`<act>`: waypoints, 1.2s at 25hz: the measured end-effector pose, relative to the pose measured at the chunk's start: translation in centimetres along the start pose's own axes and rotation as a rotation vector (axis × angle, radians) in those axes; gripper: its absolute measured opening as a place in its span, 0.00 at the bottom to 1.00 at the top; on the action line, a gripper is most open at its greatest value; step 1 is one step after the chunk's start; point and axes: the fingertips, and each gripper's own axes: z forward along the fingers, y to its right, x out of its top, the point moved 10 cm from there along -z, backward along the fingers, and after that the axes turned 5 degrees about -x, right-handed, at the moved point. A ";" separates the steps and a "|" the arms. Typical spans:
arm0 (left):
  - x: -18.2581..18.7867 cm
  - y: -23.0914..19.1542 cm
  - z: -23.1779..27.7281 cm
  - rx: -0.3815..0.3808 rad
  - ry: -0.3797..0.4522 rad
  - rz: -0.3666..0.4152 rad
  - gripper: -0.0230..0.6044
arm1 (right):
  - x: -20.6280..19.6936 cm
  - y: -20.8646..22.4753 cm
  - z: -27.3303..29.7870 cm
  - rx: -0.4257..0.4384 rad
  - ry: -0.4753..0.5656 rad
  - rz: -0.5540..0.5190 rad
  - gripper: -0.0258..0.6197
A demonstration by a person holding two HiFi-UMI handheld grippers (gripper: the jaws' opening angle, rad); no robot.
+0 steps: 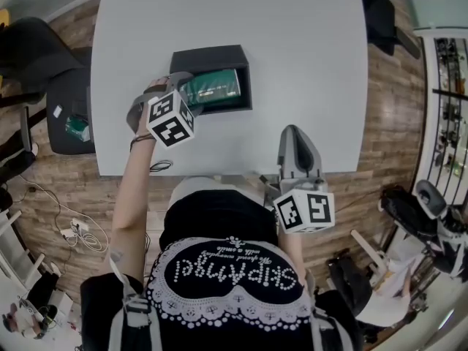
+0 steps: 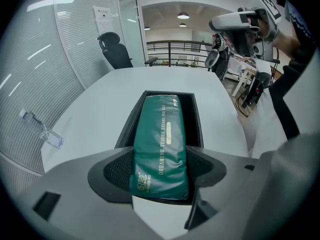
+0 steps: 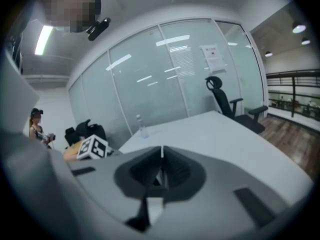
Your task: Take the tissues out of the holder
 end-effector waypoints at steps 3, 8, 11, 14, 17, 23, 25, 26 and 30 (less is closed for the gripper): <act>0.4 0.3 -1.1 0.014 0.037 -0.009 0.56 | 0.1 0.0 -0.2 0.005 0.004 -0.001 0.09; 1.4 0.7 -3.1 0.059 0.088 -0.014 0.56 | 0.3 0.0 -0.5 0.021 0.016 -0.006 0.09; 1.5 0.7 -4.2 0.083 0.124 -0.023 0.56 | 0.4 -0.3 -0.5 0.029 0.022 -0.010 0.09; 1.6 1.0 -5.5 0.115 0.177 -0.053 0.56 | 0.5 -0.4 -0.8 0.037 0.029 -0.015 0.09; 2.0 1.4 -7.0 0.149 0.238 -0.095 0.56 | 0.6 -0.1 -1.5 0.046 0.040 -0.018 0.09; 2.5 1.8 -10.2 0.248 0.347 -0.142 0.56 | 0.8 -0.3 -2.2 0.070 0.066 -0.028 0.09; 2.4 2.0 -11.0 0.270 0.398 -0.168 0.56 | 0.7 -0.4 -2.3 0.079 0.076 -0.025 0.09; 2.4 2.2 -11.4 0.279 0.427 -0.183 0.56 | 0.7 -0.4 -2.5 0.083 0.081 -0.021 0.09; 3.1 3.5 -13.3 0.320 0.566 -0.248 0.56 | 0.8 -0.4 -3.4 0.099 0.102 -0.015 0.09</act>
